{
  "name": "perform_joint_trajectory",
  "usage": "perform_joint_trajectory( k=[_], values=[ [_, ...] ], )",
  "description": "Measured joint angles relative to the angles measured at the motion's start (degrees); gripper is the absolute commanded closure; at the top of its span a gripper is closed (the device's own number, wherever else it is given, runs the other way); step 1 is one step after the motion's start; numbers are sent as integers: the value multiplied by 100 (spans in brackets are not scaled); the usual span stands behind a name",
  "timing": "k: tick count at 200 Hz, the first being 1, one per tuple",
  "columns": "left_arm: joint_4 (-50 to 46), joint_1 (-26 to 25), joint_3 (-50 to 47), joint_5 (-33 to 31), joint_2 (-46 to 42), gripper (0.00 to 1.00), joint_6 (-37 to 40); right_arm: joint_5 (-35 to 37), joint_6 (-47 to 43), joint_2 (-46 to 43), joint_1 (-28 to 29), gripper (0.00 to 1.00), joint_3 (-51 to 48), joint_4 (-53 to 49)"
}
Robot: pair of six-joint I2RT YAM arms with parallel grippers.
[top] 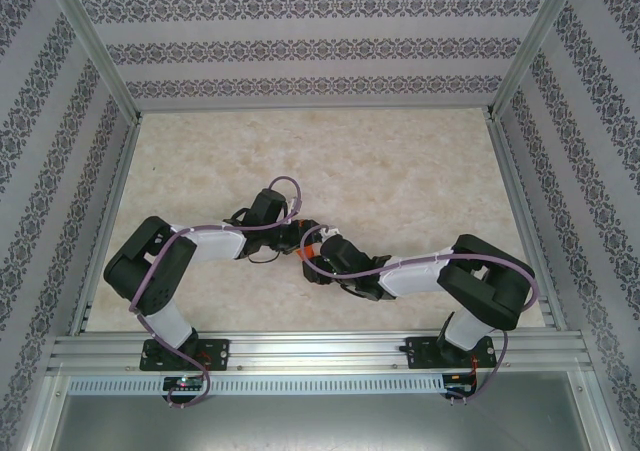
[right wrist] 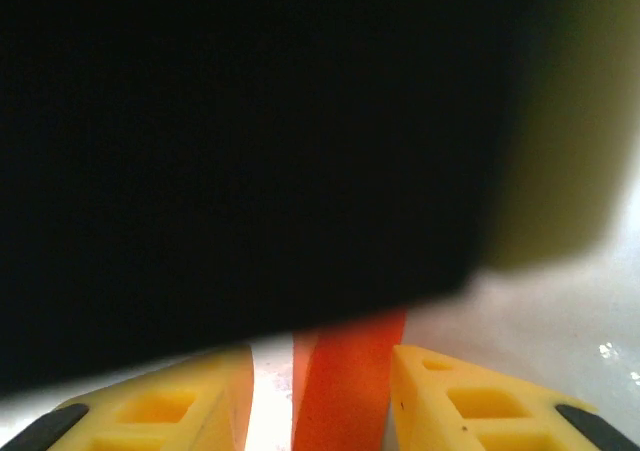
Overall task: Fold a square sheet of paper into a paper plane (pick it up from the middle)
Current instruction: Fold the wing for the fifth time at the center of the table.
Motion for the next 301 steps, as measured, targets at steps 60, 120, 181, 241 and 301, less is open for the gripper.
perform_joint_trajectory(
  k=[60, 120, 181, 241, 301],
  values=[
    [-7, 2, 0, -68, 37, 35, -2, 136, -203, 129, 57, 57, 33, 101],
    [-22, 7, 0, -131, 37, 35, -2, 302, -284, 254, 59, 68, 79, 170],
    [-33, 7, 0, -131, 15, 35, 0, 184, -79, 258, 55, 92, 13, 389],
    [-125, 85, 0, -181, -328, 33, 22, -358, 507, 264, -227, 99, -407, 1331],
    [-63, 116, -214, -190, -866, 34, 61, -920, 1539, 870, -442, 99, -800, 2885]
  ],
)
